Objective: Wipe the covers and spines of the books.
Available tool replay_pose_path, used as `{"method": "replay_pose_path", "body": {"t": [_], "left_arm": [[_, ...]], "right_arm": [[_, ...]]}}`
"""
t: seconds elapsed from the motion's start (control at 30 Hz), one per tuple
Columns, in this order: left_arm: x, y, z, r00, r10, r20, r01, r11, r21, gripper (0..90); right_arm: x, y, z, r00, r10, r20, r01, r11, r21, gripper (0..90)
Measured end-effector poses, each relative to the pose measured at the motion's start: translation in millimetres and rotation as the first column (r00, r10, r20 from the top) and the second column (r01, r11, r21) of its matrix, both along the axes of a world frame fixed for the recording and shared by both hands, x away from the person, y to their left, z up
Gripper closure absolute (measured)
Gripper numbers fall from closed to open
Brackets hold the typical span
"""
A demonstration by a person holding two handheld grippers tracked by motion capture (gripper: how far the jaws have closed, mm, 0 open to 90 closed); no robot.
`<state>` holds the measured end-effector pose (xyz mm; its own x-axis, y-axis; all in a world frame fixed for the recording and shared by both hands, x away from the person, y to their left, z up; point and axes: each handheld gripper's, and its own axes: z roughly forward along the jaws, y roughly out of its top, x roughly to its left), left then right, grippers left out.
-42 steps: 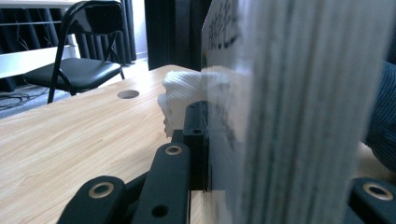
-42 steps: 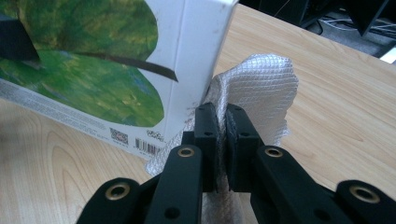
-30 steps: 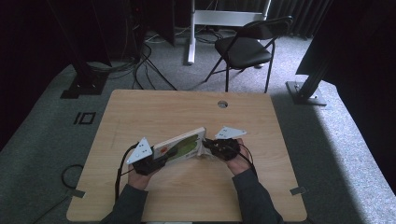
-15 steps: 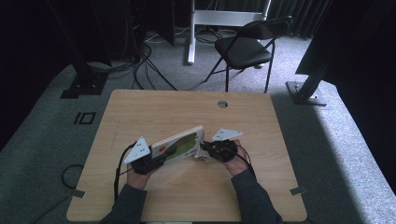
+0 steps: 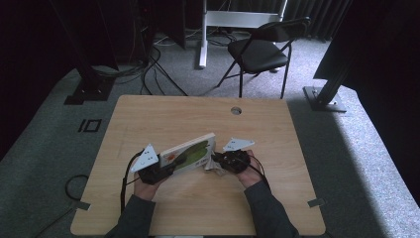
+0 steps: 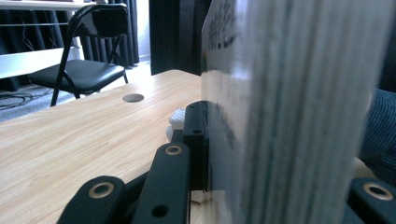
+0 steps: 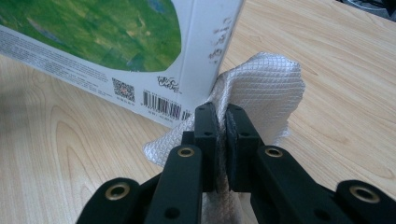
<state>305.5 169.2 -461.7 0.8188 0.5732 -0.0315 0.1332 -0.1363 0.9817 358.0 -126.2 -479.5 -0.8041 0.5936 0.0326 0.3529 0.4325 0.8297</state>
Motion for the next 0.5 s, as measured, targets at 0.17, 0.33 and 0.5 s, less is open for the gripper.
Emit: {"method": "replay_pose_path", "body": {"t": [0.17, 0.33, 0.5], "left_arm": [[0.6, -0.6, 2.1, 1.0, 0.001, 0.004, -0.001, 1.0, 0.001, 78.0], [2.4, -0.1, 3.0, 1.0, 0.003, 0.004, -0.003, 0.9999, -0.011, 78.0], [5.5, 0.6, 4.1, 0.9999, 0.011, 0.002, -0.011, 0.9998, -0.018, 78.1]], "right_arm": [[-0.1, 0.6, -1.0, 1.0, 0.002, 0.001, -0.002, 1.0, -0.008, 84.8], [0.3, 1.1, -2.0, 1.0, 0.001, -0.002, -0.001, 1.0, -0.011, 84.7], [0.5, 2.1, -3.6, 1.0, 0.007, -0.005, -0.007, 1.0, -0.018, 84.7]]}}
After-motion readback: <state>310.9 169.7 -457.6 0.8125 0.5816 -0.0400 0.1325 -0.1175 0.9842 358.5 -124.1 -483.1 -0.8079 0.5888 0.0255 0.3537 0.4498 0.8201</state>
